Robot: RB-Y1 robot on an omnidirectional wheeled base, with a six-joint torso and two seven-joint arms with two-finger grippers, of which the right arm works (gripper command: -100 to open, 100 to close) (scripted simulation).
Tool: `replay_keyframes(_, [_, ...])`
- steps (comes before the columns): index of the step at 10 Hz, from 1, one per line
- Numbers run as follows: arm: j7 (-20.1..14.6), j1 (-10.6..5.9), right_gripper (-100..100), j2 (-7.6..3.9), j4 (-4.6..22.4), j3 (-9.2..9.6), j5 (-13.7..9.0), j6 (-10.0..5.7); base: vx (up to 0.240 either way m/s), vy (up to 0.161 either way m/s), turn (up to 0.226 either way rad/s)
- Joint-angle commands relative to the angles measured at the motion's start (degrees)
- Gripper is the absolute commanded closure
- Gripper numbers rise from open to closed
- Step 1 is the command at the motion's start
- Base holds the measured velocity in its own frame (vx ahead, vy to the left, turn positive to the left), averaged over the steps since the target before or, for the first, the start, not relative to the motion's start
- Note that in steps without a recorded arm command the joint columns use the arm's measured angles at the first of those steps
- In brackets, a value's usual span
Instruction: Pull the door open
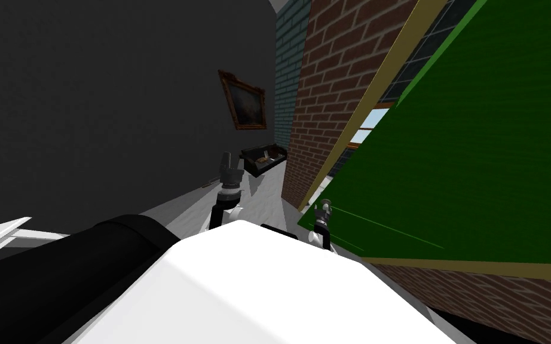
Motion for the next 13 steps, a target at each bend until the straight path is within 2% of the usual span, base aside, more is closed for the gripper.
replay_keyframes(1, [-2.86, 0.03, -100, -0.50, -0.09, 0.65, -1.54, 0.28, -0.075, -0.012, 0.107])
replay_keyframes(2, [-3.71, 0.03, -100, -0.50, -0.09, 0.65, -1.54, 0.28, -0.054, -0.008, 0.054])
replay_keyframes(4, [-7.38, 0.11, -100, -1.19, -0.26, 1.56, -3.66, 0.67, -0.066, 0.001, 0.116])
replay_keyframes(5, [-8.39, 0.11, -100, -1.19, -0.26, 1.56, -3.66, 0.67, -0.064, 0.006, 0.032])
replay_keyframes(6, [-10.34, 0.15, -100, -1.53, -0.35, 2.01, -4.72, 0.86, -0.061, 0.002, 0.064])
replay_keyframes(7, [-10.74, 0.15, -100, -1.53, -0.35, 2.01, -4.72, 0.86, -0.046, -0.007, 0.041])
replay_keyframes(12, [-19.05, 0.31, -100, -2.84, -0.69, 3.79, -8.87, 1.62, -0.068, -0.017, 0.086])
replay_keyframes(13, [-20.08, 0.31, -100, -2.84, -0.69, 3.79, -8.87, 1.62, -0.060, -0.015, 0.035])
